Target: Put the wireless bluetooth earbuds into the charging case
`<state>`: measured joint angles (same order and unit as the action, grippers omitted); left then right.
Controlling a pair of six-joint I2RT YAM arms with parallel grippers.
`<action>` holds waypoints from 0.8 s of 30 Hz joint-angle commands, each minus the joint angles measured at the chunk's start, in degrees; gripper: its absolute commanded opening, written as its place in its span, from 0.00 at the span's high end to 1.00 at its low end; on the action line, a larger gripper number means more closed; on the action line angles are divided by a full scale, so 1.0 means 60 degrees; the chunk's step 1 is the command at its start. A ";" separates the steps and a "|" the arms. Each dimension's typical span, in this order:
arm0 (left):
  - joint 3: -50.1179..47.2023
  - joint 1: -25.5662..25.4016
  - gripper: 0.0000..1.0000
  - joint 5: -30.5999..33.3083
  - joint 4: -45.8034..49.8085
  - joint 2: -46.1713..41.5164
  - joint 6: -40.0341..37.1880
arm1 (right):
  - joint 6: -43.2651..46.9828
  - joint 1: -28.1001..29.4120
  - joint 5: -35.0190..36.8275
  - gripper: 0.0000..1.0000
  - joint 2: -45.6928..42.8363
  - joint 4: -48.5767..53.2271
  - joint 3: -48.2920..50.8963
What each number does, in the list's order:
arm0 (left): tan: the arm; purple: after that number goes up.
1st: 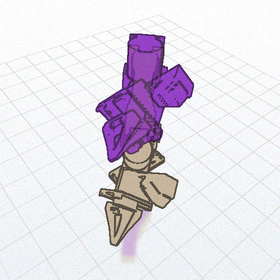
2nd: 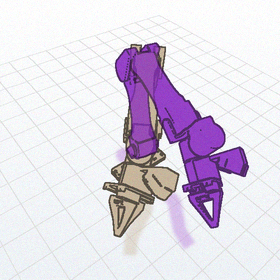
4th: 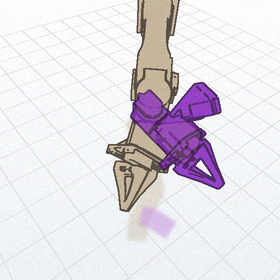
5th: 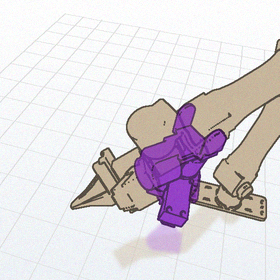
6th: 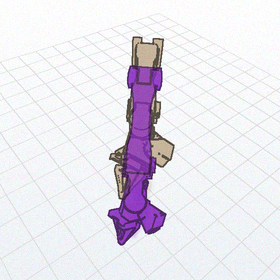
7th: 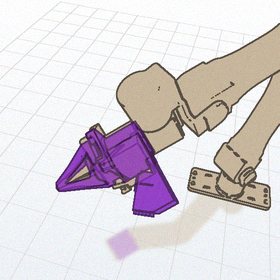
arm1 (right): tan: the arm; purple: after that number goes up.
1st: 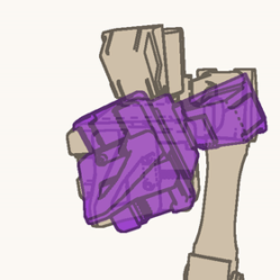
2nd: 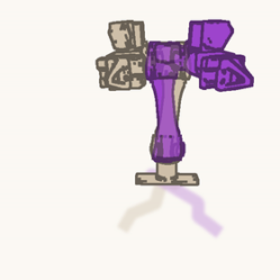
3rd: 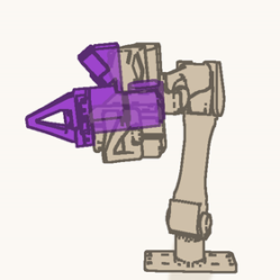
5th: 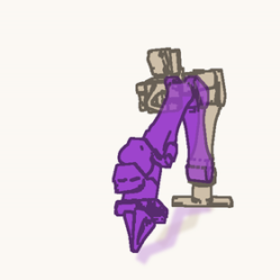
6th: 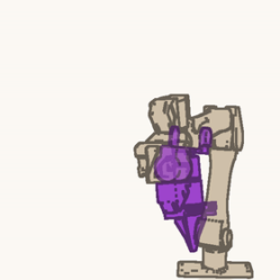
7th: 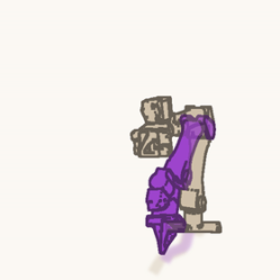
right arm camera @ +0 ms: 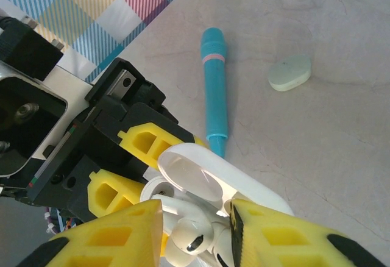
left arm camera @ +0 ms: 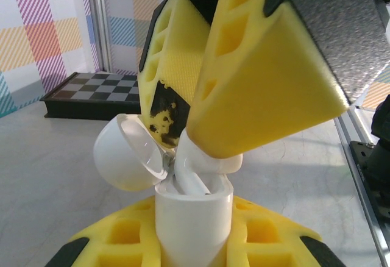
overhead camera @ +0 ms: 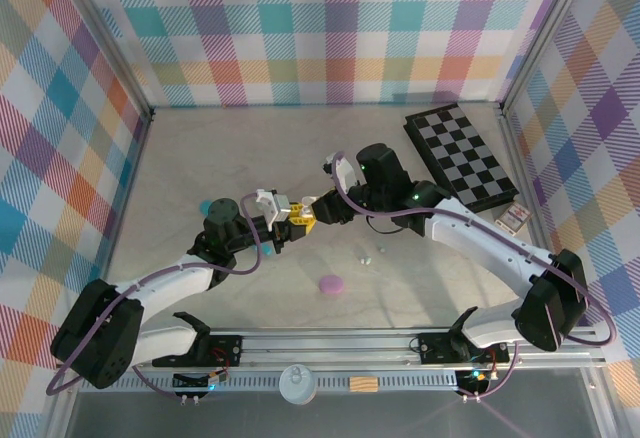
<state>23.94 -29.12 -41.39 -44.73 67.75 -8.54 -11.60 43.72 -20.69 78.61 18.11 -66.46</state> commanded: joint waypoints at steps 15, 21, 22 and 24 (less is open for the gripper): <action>0.0170 -0.0060 1.00 0.0108 0.0156 -0.0510 -0.0239 | 0.0654 0.0080 -0.0207 0.68 0.0415 0.0575 -0.0313; 0.0157 -0.0068 1.00 0.0241 0.0269 -0.0583 -0.0235 | 0.0782 0.0124 -0.0186 0.73 0.0419 0.0631 -0.0306; 0.0156 -0.0068 1.00 0.0260 0.0305 -0.0585 -0.0244 | 0.0812 0.0126 -0.0171 0.75 0.0417 0.0632 -0.0306; 0.0155 -0.0068 1.00 0.0291 0.0314 -0.0595 -0.0247 | 0.0819 0.0117 -0.0105 0.76 0.0390 0.0638 -0.0302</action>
<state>23.94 -29.12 -39.81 -40.27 66.13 -8.69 -7.99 43.97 -20.86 80.44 19.38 -67.16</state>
